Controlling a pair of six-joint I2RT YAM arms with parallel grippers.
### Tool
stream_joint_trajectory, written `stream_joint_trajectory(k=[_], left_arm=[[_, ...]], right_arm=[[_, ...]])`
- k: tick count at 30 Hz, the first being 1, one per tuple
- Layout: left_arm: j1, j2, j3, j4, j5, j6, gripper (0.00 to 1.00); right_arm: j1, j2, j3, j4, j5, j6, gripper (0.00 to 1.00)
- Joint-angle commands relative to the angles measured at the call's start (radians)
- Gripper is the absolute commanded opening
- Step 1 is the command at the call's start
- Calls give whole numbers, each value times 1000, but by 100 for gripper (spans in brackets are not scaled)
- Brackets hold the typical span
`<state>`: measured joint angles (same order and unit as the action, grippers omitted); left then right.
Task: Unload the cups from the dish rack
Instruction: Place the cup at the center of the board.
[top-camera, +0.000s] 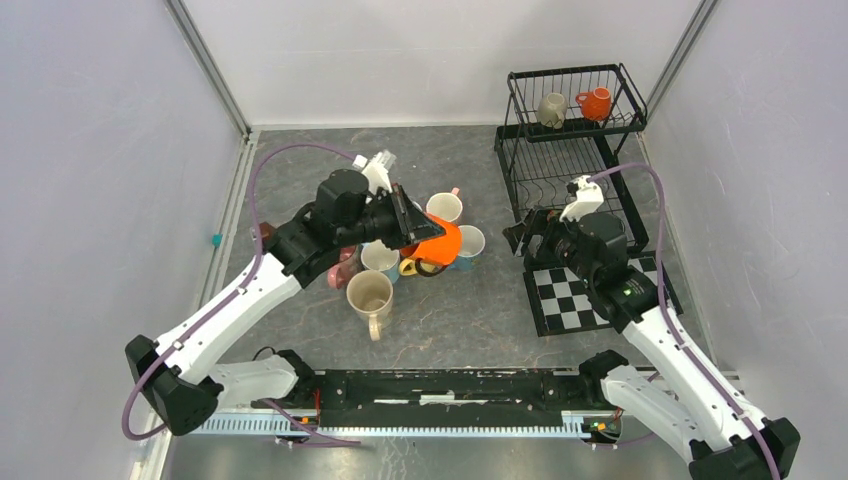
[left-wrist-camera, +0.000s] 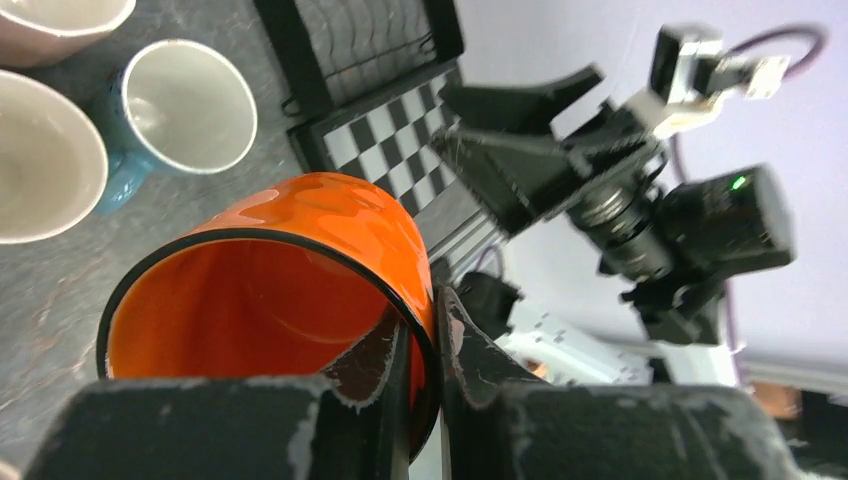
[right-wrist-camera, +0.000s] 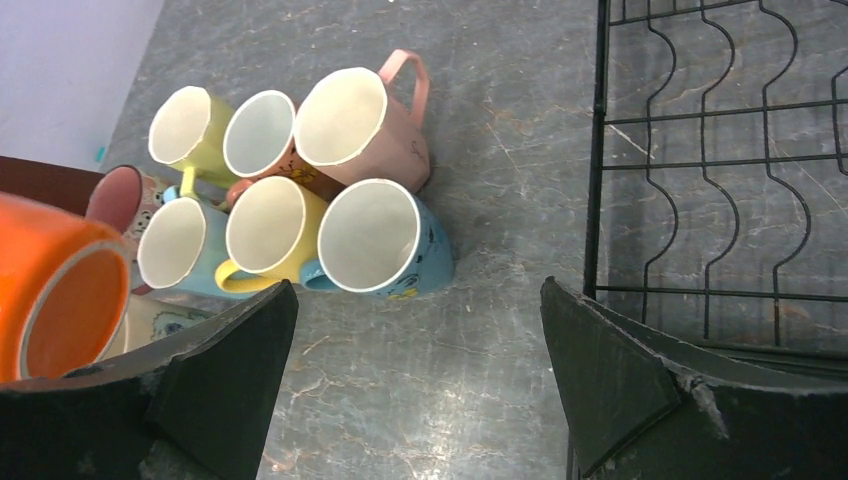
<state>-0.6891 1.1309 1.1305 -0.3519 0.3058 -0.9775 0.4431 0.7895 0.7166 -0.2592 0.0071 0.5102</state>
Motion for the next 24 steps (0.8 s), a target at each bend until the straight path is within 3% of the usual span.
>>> stream_joint_trajectory(k=[1,9,15,24], left_arm=[[-82,41,138,-194,-69,258,2],[-212,189,206,-354,-209,398,2],[-282,275,206,-378,-296,432,2],[-305,375,157,-364,-366,440,2]], right_arm=[[-8,19,22,-14,41,-42,98],[-55,65,66,-97,57,-25,98],[-71,80,170,-261,277,114,98],[-71,30,175,-243,299,129,98]])
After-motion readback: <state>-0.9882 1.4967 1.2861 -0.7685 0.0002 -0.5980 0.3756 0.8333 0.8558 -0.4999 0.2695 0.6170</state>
